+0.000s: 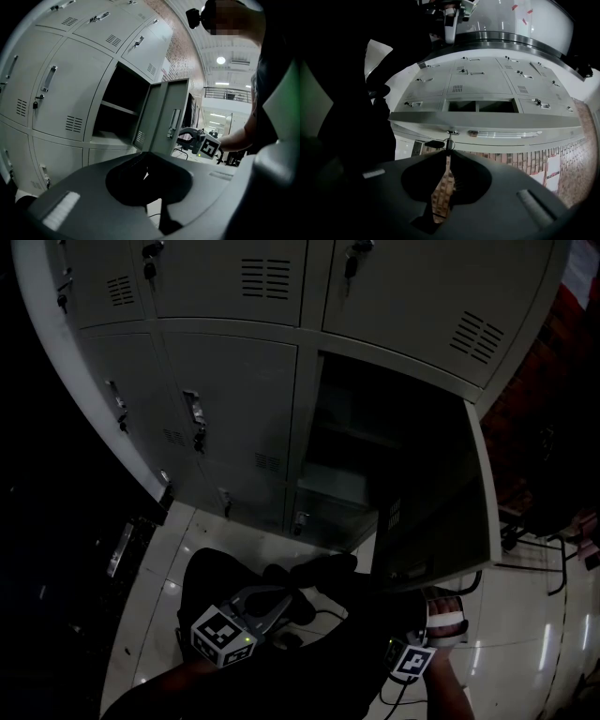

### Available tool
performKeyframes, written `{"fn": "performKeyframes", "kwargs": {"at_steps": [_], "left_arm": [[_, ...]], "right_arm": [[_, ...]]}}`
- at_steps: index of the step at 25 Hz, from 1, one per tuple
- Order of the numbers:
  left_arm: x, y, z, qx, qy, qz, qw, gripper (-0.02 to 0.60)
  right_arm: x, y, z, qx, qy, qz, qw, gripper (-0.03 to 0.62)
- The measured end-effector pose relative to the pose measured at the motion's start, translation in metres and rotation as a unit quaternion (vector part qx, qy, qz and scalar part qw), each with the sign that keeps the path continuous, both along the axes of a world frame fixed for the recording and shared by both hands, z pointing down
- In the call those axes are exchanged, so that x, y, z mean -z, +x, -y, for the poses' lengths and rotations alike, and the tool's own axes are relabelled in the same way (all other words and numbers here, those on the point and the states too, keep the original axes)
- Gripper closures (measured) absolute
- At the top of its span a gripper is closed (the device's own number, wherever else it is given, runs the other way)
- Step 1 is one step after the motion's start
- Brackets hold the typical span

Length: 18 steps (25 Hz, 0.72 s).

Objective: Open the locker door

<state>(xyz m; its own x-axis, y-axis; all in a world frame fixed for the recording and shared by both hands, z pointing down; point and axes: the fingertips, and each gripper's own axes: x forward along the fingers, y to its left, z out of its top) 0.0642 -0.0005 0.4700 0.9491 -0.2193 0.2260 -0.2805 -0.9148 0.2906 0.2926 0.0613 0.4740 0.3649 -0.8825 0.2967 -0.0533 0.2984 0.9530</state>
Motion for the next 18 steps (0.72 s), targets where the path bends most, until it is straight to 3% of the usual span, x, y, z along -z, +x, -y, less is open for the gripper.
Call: {"fn": "performKeyframes", "kwargs": {"at_steps": [3,6,11,18], "left_arm": [[0.001,0.0,0.0,0.002,0.001,-0.001,1.0,0.569],[0.0,-0.001,0.001,0.003,0.001,-0.001,1.0,0.57],[0.001,-0.001,0.0,0.001,0.001,-0.005,1.0,0.569],[0.008,-0.001,-0.002,0.0,0.005,-0.014,0.9999,0.571]], "right_arm": [[0.001,-0.002,-0.008,-0.006,0.003,0.035,0.999,0.563],[0.012,-0.011,-0.021,-0.032,0.016,0.144,0.989,0.563],[0.017,-0.045,-0.043,-0.061,0.015,0.349,0.935,0.591],[0.023,-0.118,-0.017,0.002,-0.013,0.492,0.871,0.591]]}}
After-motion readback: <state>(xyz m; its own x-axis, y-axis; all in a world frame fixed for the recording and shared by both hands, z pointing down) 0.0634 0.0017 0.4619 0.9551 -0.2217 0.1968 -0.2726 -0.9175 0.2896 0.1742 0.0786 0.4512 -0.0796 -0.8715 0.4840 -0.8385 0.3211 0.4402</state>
